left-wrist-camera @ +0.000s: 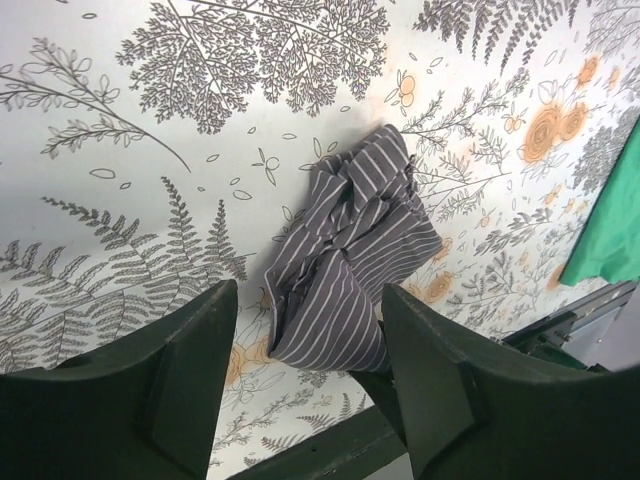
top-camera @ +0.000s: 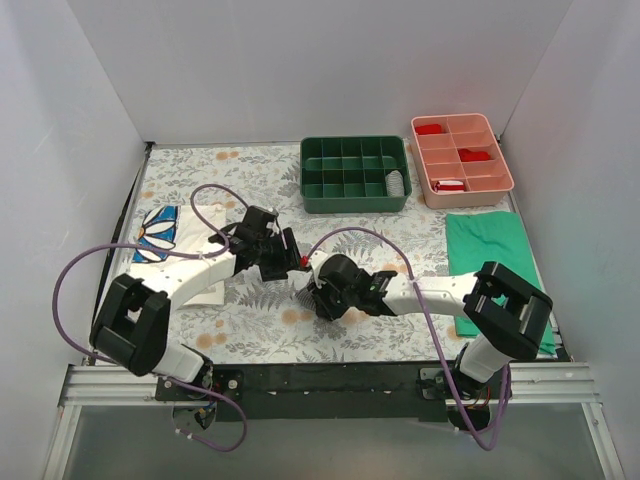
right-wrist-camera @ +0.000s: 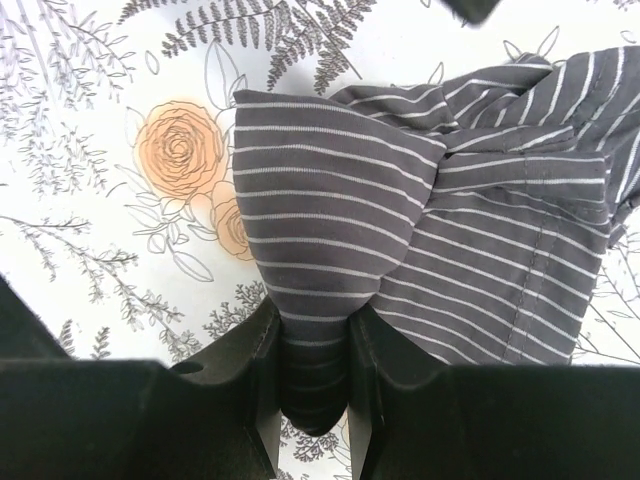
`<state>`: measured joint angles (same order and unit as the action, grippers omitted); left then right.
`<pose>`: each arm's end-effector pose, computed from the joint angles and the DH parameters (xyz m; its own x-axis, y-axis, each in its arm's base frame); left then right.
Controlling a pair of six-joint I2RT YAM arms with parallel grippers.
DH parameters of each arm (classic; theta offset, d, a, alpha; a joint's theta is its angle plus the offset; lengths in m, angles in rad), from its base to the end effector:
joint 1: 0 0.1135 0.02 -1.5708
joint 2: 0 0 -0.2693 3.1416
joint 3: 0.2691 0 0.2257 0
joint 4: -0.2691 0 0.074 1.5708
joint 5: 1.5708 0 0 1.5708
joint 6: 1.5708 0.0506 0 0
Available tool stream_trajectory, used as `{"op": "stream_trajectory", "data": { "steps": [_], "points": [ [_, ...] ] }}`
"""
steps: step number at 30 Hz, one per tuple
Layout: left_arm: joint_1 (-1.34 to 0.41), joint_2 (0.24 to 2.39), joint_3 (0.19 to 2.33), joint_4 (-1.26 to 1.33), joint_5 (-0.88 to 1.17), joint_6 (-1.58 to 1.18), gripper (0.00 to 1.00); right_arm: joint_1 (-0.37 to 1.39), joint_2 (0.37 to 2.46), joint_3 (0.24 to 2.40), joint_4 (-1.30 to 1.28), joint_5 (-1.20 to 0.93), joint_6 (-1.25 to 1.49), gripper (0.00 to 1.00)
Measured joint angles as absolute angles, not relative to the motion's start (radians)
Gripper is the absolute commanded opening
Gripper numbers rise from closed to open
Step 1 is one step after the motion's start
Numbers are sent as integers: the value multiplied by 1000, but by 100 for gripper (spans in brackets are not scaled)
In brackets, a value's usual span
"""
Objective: Roll the underwear
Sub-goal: Roll the underwear to the center of the board.
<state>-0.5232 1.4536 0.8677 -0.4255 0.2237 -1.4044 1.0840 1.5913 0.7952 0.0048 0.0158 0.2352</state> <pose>0.2269 -0.1438 0.2061 -0.7027 -0.7048 0.0975 -0.6265 0.5478 -0.5545 0.1449 0.2720 0.1806 -0.5283 -0.5000 -0.6862 -0.7768 0.6109 0.1529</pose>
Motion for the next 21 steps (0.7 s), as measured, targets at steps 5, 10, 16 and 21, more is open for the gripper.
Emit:
{"op": "stream_trajectory", "data": {
  "steps": [5, 10, 16, 21],
  "points": [
    [-516, 1365, 823, -411, 200, -1419, 66, 1045, 1590, 788, 18, -78, 243, 15],
    [-514, 1260, 754, -382, 192, -1422, 72, 1001, 1590, 787, 14, -167, 258, 15],
    [-513, 1175, 671, -356, 193, -1433, 76, 968, 1596, 787, 1, -251, 260, 15],
    [-513, 1125, 613, -342, 193, -1437, 79, 936, 1613, 787, 6, -323, 262, 15]
  ]
}}
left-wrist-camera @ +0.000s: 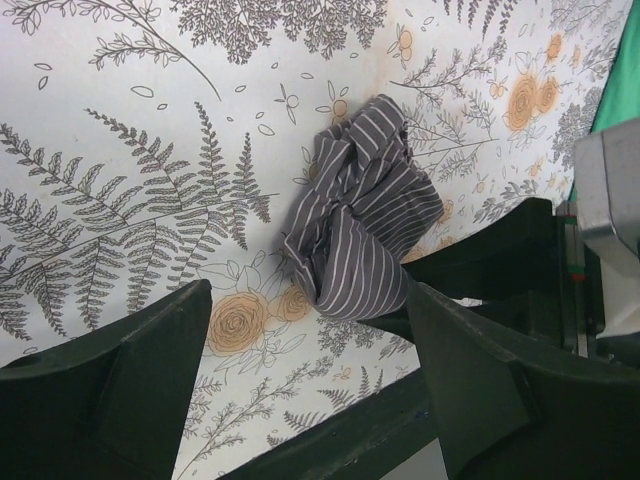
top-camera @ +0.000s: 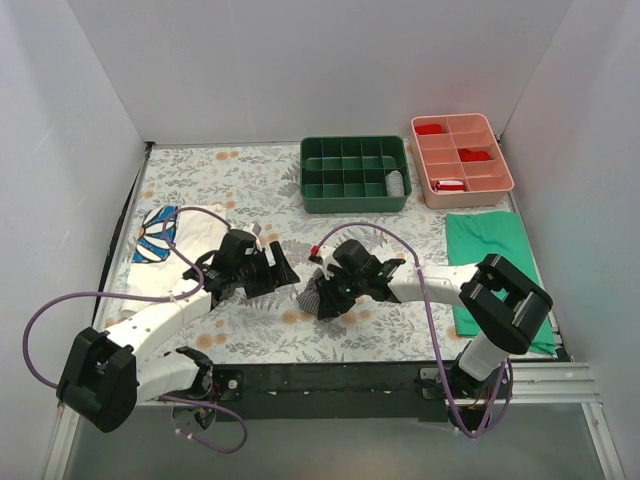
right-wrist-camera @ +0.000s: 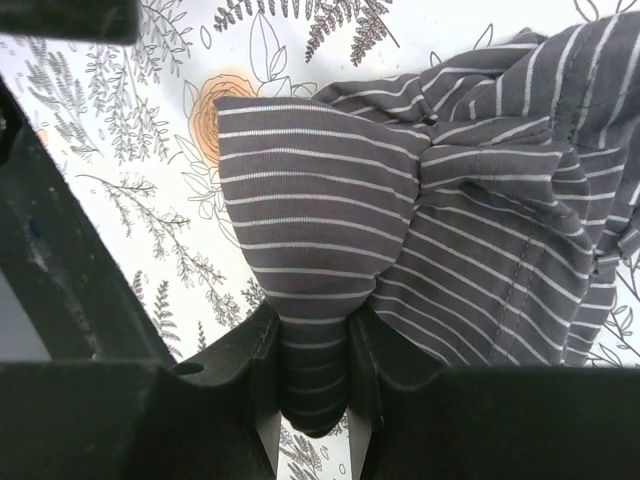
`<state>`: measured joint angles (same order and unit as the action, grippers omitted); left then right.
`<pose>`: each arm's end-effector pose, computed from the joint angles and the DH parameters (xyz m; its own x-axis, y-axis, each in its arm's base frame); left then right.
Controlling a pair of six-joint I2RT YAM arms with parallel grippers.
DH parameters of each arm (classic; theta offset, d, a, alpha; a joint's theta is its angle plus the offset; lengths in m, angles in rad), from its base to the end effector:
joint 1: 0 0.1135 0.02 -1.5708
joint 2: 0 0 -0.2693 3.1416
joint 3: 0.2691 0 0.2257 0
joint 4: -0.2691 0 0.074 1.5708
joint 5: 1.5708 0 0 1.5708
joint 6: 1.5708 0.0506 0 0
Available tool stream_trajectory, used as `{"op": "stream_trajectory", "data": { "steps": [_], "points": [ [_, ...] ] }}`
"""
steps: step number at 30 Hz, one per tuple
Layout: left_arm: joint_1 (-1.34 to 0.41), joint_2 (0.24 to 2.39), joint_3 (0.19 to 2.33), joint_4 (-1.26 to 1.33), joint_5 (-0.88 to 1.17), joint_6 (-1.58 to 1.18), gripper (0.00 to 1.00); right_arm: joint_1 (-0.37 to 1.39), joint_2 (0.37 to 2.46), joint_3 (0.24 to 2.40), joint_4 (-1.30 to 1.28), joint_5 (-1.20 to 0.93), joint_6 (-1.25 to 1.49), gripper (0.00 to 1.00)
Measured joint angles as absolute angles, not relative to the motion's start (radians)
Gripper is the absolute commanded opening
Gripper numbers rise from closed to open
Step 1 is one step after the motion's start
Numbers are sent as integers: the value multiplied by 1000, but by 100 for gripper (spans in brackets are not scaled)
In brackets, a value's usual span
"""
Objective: Roll the underwear
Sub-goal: Roll the underwear to the center of the board.
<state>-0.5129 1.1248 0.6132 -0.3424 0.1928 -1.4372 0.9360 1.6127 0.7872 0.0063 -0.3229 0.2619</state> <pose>0.1731 -0.1086 0.2090 -0.6735 -0.7371 0.0557 -0.5723 0.4723 -0.6704 0.1687 0.2561 0.1742 -0.6495 -0.4678 -0.5995 -0.7495 0.5270 0.4007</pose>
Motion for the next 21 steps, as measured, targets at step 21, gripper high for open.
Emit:
{"op": "stream_trajectory", "data": {
  "steps": [21],
  "points": [
    [-513, 1084, 395, -62, 351, -1447, 79, 722, 1776, 788, 89, -784, 416, 17]
  ]
}}
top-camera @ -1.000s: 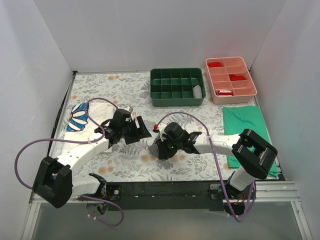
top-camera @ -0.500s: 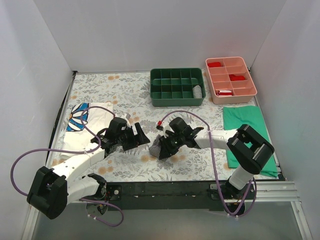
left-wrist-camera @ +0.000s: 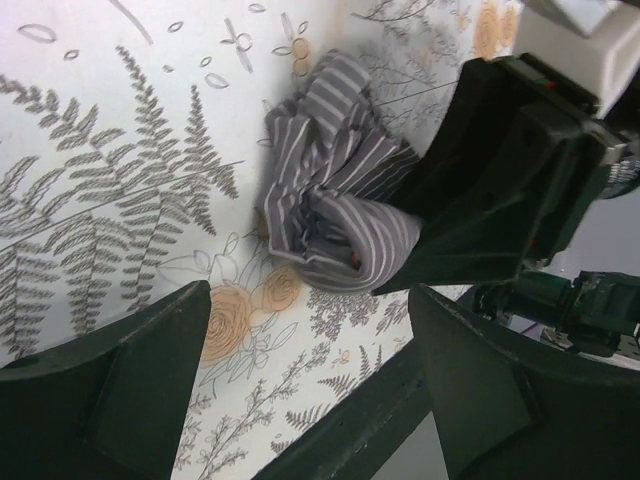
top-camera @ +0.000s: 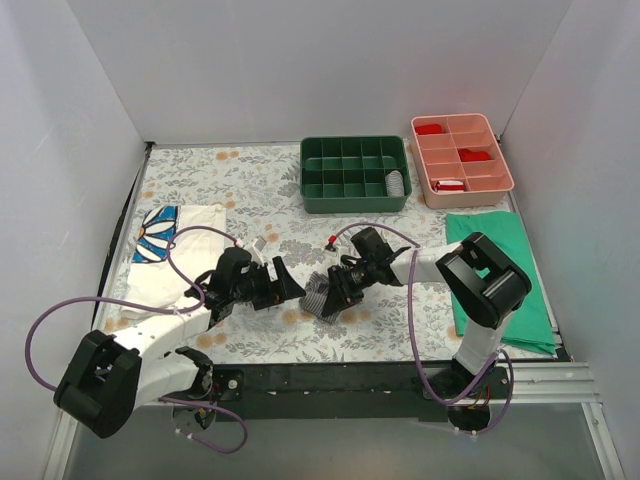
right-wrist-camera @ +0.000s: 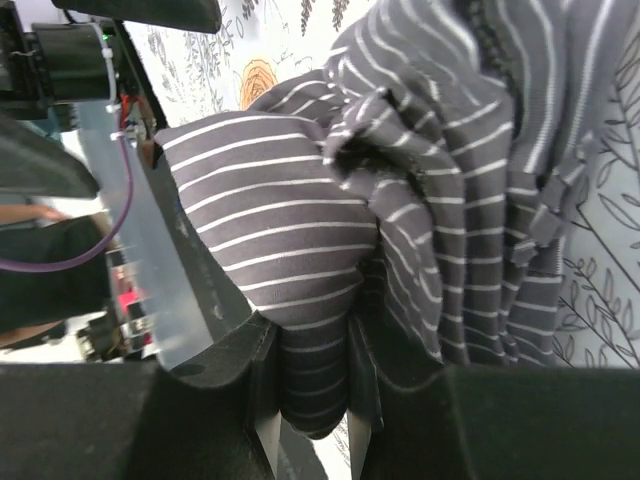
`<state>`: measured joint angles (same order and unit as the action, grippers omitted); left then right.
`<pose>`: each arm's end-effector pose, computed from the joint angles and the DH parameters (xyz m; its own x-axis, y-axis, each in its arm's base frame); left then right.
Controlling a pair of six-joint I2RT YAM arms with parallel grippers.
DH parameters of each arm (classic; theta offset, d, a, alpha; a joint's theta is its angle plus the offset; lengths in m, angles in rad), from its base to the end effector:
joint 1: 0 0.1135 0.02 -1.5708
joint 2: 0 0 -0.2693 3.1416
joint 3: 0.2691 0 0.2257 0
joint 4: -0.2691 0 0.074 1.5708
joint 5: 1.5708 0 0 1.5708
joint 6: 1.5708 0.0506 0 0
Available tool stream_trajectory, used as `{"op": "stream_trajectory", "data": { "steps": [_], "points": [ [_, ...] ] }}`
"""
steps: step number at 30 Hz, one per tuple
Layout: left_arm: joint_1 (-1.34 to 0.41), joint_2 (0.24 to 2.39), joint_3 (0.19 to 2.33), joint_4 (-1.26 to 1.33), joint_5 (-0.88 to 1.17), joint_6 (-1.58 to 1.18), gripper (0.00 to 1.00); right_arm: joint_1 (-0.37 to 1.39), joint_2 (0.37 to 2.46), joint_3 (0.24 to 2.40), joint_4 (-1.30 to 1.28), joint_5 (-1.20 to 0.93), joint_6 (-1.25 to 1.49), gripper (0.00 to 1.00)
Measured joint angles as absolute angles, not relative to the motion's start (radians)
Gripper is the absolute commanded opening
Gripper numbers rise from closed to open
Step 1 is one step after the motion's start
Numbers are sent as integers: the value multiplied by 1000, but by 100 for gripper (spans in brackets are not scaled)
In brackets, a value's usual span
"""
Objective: Roll the underwear
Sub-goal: Roll the underwear to the center of the board.
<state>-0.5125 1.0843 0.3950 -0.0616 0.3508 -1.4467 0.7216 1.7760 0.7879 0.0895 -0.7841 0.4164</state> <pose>0.1562 -0.1078 0.1766 -0.7478 -0.6485 0.1422 -0.5060 0.4181 -0.7545 0.2115 0.2337 0.1426 -0.8599 -0.3752 -0.3460 -0.4921 0.4295 0.7572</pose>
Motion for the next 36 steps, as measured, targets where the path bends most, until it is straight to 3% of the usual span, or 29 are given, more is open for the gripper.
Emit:
{"op": "stream_trajectory", "data": {
  "steps": [20, 31, 36],
  "points": [
    [-557, 1110, 231, 279, 417, -1483, 68, 694, 1841, 796, 115, -876, 529, 18],
    [-559, 1269, 223, 458, 413, -1519, 66, 694, 1841, 796, 112, -878, 523, 18],
    [-559, 1314, 225, 506, 429, -1527, 45, 694, 1841, 796, 111, -877, 520, 18]
  ]
}}
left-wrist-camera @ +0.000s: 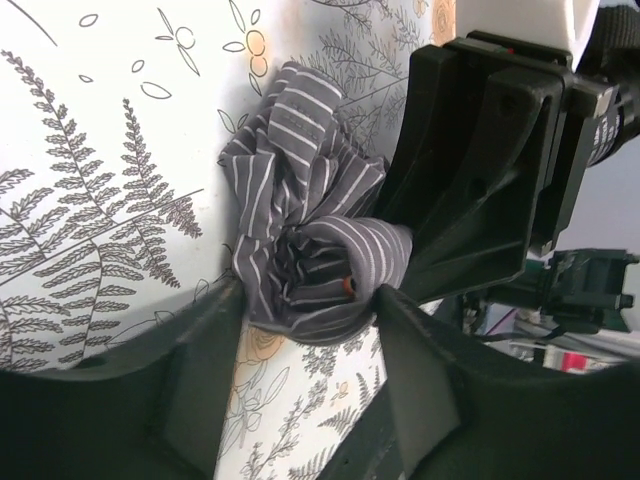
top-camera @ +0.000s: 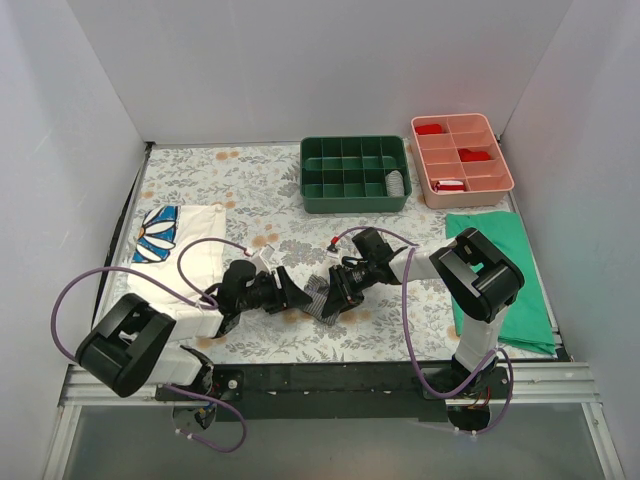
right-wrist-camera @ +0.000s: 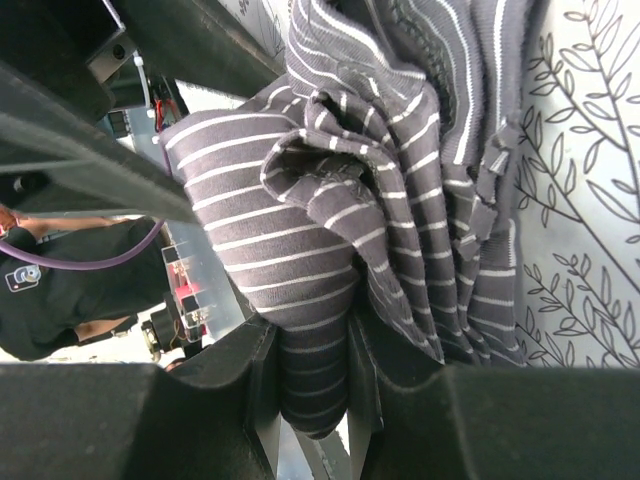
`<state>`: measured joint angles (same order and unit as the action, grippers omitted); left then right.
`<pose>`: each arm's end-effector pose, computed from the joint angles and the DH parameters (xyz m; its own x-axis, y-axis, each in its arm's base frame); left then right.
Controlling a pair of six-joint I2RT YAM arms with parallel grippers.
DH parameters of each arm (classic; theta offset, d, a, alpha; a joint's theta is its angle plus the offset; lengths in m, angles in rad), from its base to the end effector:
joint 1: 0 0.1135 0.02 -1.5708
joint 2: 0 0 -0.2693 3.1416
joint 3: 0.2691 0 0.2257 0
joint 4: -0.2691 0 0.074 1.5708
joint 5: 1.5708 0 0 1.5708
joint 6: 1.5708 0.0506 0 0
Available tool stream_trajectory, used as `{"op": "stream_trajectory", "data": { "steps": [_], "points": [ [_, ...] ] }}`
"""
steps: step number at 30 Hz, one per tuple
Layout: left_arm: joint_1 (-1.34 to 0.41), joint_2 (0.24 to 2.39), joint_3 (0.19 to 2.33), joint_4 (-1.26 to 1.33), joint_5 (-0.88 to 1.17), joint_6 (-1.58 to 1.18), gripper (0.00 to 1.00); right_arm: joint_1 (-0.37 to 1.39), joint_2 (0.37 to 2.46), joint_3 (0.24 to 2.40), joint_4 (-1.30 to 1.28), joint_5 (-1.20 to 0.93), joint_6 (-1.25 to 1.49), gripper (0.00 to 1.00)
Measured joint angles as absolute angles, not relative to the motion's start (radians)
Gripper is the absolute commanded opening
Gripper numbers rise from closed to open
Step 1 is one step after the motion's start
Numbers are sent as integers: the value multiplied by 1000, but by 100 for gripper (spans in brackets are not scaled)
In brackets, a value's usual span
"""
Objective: Roll the underwear
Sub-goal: Roll the underwear to the center of the board.
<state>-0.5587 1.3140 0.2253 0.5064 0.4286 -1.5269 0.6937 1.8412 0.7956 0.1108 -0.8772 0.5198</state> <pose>0.1634 -0.1270 0.1430 -0.7962 -0.5739 0.1917 -0.4318 0.3170 -0.8444 0.2182 0.2320 0.1293 -0.9143 -0.3473 -0.2083 -0.3523 0.4287 0.8319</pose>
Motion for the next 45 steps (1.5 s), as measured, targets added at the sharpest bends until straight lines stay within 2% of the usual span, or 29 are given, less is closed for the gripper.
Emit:
{"op": "stream_trajectory", "data": {
  "steps": [6, 8, 9, 11, 14, 17, 26, 29, 34, 39, 45],
  "points": [
    [-559, 1338, 226, 548, 434, -1548, 15, 694, 1841, 796, 112, -878, 520, 22],
    [-559, 1346, 229, 551, 435, -1550, 11, 694, 1841, 796, 112, -878, 520, 26],
    [-559, 1352, 233, 551, 435, -1552, 5, 694, 1841, 796, 107, -875, 517, 28],
    [-559, 1367, 255, 529, 437, -1548, 0, 696, 1839, 801, 92, -865, 501, 39],
    [-560, 1391, 302, 472, 438, -1540, 0, 712, 1803, 807, 50, -809, 486, 54],
    [-561, 1414, 368, 393, 431, -1520, 0, 731, 1724, 793, 26, -712, 471, 59],
    [-580, 1476, 527, 176, 402, -1449, 0, 787, 1479, 758, -104, -323, 396, 62],
    [-591, 1505, 574, 125, 400, -1427, 0, 864, 1442, 785, -196, -113, 363, 62],
    [-609, 1546, 645, 47, 399, -1405, 0, 978, 1386, 808, -266, 112, 320, 62],
    [-612, 1568, 686, -15, 400, -1401, 0, 1066, 1374, 837, -291, 251, 275, 62],
    [-612, 1597, 746, -102, 400, -1394, 0, 1142, 1380, 848, -294, 323, 223, 62]
  ]
}}
